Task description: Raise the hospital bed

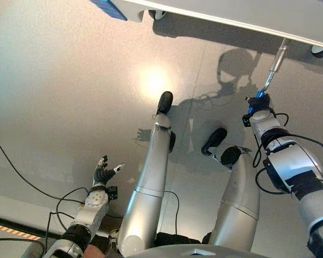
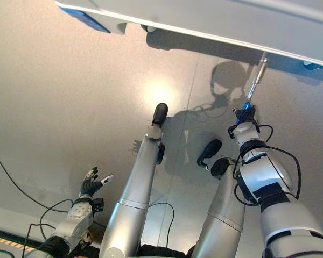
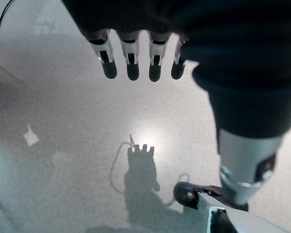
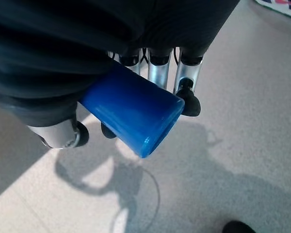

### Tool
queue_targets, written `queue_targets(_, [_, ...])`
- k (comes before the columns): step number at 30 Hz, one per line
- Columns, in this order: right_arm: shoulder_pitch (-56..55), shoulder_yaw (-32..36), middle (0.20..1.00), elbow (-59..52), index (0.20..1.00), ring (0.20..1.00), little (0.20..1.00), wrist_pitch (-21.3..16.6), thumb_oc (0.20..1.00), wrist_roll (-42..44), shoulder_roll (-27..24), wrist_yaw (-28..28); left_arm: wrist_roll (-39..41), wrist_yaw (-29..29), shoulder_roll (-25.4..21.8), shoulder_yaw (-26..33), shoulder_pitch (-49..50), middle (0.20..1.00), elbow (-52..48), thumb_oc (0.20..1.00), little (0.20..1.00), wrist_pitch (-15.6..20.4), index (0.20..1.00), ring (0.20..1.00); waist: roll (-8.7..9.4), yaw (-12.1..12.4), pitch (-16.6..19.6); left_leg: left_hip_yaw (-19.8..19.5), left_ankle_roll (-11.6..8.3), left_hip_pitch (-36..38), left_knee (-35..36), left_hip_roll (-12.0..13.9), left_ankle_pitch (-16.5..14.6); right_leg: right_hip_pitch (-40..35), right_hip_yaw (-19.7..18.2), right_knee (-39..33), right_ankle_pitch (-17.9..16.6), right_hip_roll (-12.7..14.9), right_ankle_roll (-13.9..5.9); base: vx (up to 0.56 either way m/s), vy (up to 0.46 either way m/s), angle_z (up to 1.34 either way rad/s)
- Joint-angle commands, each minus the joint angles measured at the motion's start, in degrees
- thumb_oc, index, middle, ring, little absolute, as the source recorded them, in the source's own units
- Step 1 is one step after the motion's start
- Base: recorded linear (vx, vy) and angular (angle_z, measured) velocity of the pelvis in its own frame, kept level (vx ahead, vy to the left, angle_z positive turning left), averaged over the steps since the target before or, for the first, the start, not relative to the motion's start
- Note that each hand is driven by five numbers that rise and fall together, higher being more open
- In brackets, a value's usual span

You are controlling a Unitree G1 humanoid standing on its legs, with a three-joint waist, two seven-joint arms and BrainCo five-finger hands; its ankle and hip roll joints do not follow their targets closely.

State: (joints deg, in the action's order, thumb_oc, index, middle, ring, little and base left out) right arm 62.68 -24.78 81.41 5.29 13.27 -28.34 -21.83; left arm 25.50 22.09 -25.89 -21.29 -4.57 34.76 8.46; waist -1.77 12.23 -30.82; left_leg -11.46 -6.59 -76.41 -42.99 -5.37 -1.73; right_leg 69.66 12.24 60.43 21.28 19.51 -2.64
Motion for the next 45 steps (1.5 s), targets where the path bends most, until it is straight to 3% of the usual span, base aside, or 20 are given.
queue_targets(1, [7.1,-4.3,0.200,-6.7,0.200,0.200,0.200,-3.7,0.200,-7.7,-4.0,1.3,-1.4,0.3,1.2,-3.9,1.8,1.000,-1.0,1.000,1.000,1.2,1.000,1.000,-9.25,4.3,1.0,0.6,3.49,-2.8,-8.8,0.0,-5.6,1.8,-2.6,-1.3,-6.1,1.3,-5.61,0.03,0.051,0.00])
queue_targets(11, [9.6,-7.2,0.200,-11.8,0.200,0.200,0.200,-5.5,0.200,-8.3,3.4,1.9,0.1,0.8,1.8,-3.4,0.8,1.000,0.6,1.000,1.000,2.0,1.000,1.000,-8.62,4.2,1.0,1.4,3.63,-2.3,-7.9,0.2,-5.4,1.7,-3.4,-2.9,-6.6,1.3,-5.41,0.02,0.047,-0.07])
queue_targets(15, [9.8,-9.7,0.200,-19.5,0.200,0.200,0.200,-7.8,0.200,-7.4,9.0,2.3,0.5,1.4,2.2,-3.1,0.7,1.000,1.6,1.000,1.000,2.3,1.000,1.000,-7.62,3.3,1.0,1.6,3.49,-1.8,-6.6,0.6,-4.9,1.6,-3.7,-4.2,-7.3,1.2,-5.48,0.00,0.050,-0.17])
queue_targets(24, [6.7,-12.6,0.200,-36.5,0.200,0.200,0.200,-11.5,0.200,-4.1,12.8,3.1,0.7,2.4,2.3,-2.5,0.6,1.000,3.0,1.000,1.000,2.7,1.000,1.000,-5.30,0.8,1.0,2.5,3.30,-0.2,-3.9,1.5,-4.1,1.0,-4.4,-7.0,-8.6,0.6,-5.51,-0.01,0.023,-0.04])
queue_targets(31, [2.6,-12.0,0.200,-50.8,0.200,0.200,0.200,-15.7,0.200,1.9,9.9,4.4,-1.1,2.2,1.6,-2.1,0.9,1.000,3.6,1.000,1.000,2.8,1.000,1.000,-4.16,-0.5,1.0,3.2,3.23,1.8,-2.1,2.4,-3.8,-0.1,-5.0,-8.6,-9.2,-0.2,-5.60,-0.01,0.005,-0.03])
queue_targets(37, [-3.0,-7.5,0.200,-63.1,0.200,0.200,0.200,-19.9,0.200,7.9,3.9,5.1,-2.9,1.1,0.9,-1.2,2.0,1.000,2.7,1.000,1.000,3.1,1.000,1.000,-3.46,-2.2,1.0,4.3,3.08,4.8,0.1,3.6,-3.5,-2.2,-5.6,-11.0,-9.9,-1.1,-5.92,0.00,0.000,0.00])
queue_targets(45, [-9.1,-1.5,0.200,-71.5,0.200,0.200,0.200,-22.8,0.200,11.8,0.3,4.8,-3.5,0.2,1.5,0.0,2.4,1.000,2.7,1.000,1.000,3.3,1.000,1.000,-2.99,-3.8,1.0,5.0,2.76,8.3,3.0,4.7,-2.9,-5.0,-5.9,-14.1,-11.1,-2.1,-6.18,-0.02,-0.026,-0.05])
